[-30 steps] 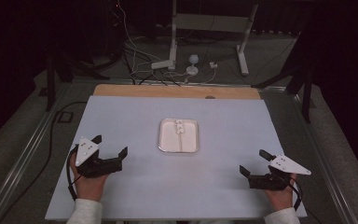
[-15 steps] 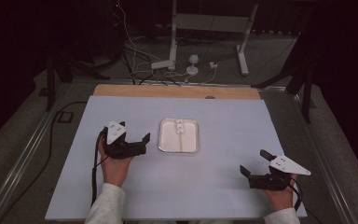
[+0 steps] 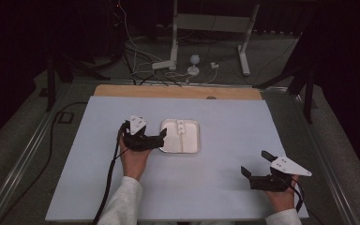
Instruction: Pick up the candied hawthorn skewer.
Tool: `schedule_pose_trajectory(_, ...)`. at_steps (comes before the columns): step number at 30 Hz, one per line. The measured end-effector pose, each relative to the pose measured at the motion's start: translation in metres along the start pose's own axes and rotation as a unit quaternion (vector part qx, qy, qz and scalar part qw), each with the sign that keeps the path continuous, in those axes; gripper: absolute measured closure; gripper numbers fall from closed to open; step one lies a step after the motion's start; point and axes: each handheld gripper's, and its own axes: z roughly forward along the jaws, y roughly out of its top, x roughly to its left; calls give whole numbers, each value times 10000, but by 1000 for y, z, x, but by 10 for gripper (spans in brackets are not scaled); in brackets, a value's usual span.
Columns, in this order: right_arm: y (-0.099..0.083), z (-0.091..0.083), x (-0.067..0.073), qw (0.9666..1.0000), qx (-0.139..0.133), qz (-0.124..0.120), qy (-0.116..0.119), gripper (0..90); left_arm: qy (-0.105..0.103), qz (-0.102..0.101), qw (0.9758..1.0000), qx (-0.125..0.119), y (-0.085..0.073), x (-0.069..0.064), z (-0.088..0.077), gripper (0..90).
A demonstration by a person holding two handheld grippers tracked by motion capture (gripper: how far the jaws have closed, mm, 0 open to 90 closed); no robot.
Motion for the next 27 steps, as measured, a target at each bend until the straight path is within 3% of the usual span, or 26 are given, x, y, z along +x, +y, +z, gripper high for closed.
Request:
schedule_pose_trajectory(17, -1, 2, 0, 10000, 37, -14, -3, 0, -177, -40, 9982, 572, -14, -33, 48, 8)
schedule_pose_trajectory(27, -1, 1, -1, 10000, 34, 7, -16, 0, -291, -43, 9941, 1047, -22, -51, 67, 56)
